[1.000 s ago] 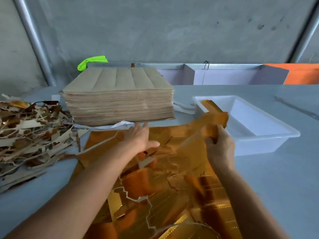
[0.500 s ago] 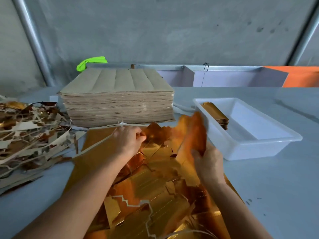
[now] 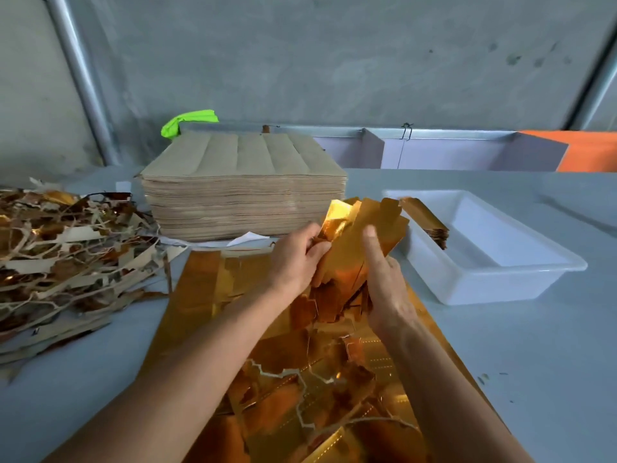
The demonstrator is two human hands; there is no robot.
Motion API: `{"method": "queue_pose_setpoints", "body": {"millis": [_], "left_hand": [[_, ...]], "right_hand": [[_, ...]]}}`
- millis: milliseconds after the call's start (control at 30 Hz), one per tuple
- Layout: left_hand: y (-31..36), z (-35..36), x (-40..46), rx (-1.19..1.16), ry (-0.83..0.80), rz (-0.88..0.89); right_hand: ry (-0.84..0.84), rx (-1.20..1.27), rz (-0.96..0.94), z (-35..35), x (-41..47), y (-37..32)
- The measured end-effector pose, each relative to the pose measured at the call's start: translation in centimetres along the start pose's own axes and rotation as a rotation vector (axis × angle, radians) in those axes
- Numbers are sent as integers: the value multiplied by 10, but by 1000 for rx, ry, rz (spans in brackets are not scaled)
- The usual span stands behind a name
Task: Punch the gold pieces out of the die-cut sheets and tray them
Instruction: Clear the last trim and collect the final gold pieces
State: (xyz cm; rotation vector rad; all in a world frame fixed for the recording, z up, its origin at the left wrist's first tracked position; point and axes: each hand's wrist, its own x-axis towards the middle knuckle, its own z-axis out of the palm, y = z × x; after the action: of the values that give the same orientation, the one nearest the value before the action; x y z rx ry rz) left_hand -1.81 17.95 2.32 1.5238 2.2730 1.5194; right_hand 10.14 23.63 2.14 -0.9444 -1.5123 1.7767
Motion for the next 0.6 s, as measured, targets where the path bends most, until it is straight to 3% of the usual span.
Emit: {"method": "queue_pose_setpoints", "body": {"millis": [100, 200, 267, 367, 467, 533, 600], "left_hand": [[0, -1, -8, 50, -106, 102], [-12, -8, -14, 200, -225, 80], [-23, -15, -14, 305, -200, 78], [-38, -31, -7, 569, -14, 10], [-40, -42, -8, 849, -85, -2], [-20, -35, -23, 792, -117, 146], [13, -23, -51, 560, -227, 211]], "right_hand": [[124, 16, -58, -4, 2, -2], [295, 63, -91, -14, 9, -5], [371, 113, -101, -20, 11, -8], [486, 216, -93, -36, 13, -12], [625, 211, -156, -59, 9, -19], [677, 183, -185, -73, 3, -20], [679, 158, -190, -83, -3, -17]]}}
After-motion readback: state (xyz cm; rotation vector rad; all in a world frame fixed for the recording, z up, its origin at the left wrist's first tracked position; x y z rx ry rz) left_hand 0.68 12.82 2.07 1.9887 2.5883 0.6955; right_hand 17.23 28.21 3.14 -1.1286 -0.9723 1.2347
